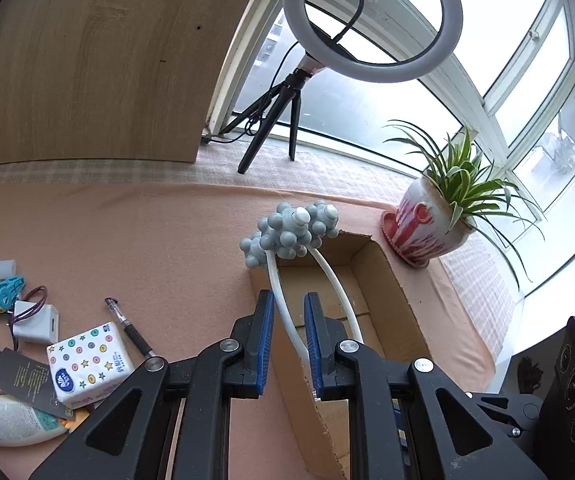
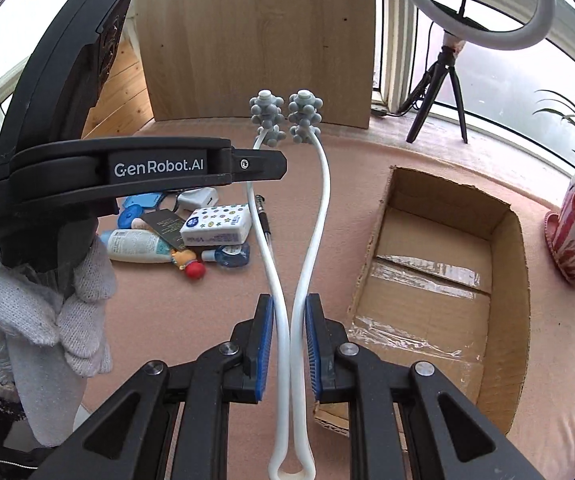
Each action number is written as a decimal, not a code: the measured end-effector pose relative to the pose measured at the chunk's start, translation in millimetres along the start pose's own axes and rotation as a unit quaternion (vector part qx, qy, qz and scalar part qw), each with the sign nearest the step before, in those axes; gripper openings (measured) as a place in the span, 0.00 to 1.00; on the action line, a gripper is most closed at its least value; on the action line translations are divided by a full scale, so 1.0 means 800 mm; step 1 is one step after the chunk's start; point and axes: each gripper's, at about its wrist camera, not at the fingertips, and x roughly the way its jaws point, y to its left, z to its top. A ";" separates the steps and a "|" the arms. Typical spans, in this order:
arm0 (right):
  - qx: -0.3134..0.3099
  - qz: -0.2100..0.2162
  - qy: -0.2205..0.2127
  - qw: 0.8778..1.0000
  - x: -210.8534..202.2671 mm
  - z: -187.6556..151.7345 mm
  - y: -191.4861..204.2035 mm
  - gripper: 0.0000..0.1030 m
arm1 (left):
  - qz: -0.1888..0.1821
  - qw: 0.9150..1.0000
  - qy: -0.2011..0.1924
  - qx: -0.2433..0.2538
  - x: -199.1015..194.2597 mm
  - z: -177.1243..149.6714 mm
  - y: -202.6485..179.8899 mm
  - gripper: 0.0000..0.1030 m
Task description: Organize objects
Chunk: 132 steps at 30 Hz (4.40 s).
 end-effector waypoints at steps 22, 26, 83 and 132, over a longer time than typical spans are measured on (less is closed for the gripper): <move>0.122 -0.037 -0.012 0.992 -0.006 -0.019 -0.118 0.60 | 0.054 0.998 0.028 0.026 0.016 -0.011 0.009 0.72; 0.134 -0.020 -0.013 0.991 -0.004 -0.023 -0.110 0.59 | 0.072 0.996 0.046 0.023 0.000 -0.017 0.056 0.72; 0.144 0.104 -0.006 0.984 -0.016 -0.039 0.001 0.60 | 0.031 0.991 0.100 -0.079 -0.064 -0.077 0.177 0.58; 0.109 0.206 0.125 0.964 0.065 -0.041 0.060 0.57 | 0.025 0.986 0.156 -0.053 -0.090 -0.224 0.134 0.82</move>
